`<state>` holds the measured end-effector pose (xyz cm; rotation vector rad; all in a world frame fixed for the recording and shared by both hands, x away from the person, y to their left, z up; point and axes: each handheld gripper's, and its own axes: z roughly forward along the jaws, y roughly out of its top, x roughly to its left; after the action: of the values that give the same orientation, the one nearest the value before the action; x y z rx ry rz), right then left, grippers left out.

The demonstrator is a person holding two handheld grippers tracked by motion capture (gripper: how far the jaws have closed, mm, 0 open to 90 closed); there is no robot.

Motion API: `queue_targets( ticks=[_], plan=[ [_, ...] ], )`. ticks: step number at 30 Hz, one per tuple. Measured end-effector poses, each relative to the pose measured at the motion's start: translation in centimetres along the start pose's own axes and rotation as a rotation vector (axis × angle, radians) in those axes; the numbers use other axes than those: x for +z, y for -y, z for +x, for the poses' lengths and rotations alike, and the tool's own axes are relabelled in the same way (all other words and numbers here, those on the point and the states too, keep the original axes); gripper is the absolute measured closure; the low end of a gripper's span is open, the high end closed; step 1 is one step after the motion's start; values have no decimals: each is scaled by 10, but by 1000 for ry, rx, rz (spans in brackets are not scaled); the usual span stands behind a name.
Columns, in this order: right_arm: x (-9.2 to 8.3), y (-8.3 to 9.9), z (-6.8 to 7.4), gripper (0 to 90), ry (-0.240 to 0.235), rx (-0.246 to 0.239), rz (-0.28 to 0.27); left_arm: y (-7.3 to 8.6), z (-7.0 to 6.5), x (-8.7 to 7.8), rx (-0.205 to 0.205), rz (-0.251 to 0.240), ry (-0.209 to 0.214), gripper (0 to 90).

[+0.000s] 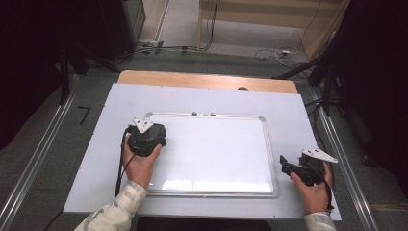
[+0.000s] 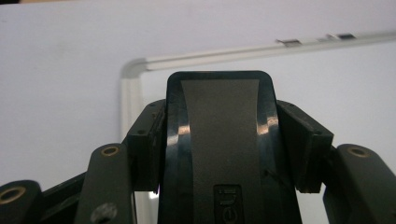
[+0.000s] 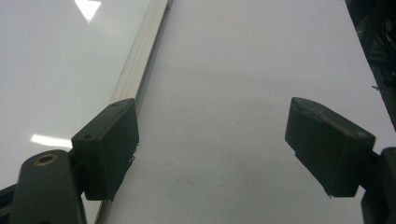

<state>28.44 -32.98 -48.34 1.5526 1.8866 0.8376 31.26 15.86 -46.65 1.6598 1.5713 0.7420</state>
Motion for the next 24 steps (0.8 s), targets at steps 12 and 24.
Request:
queue_targets(
  ticks=[12, 24],
  plan=[
    [1, -1, 1, 160, -8, 1, -1, -22, 1, 41, -77, 44, -80, 411],
    [1, -1, 0, 160, -10, 3, -4, -25, 0, 59, -82, 65, -103, 410]
  ],
)
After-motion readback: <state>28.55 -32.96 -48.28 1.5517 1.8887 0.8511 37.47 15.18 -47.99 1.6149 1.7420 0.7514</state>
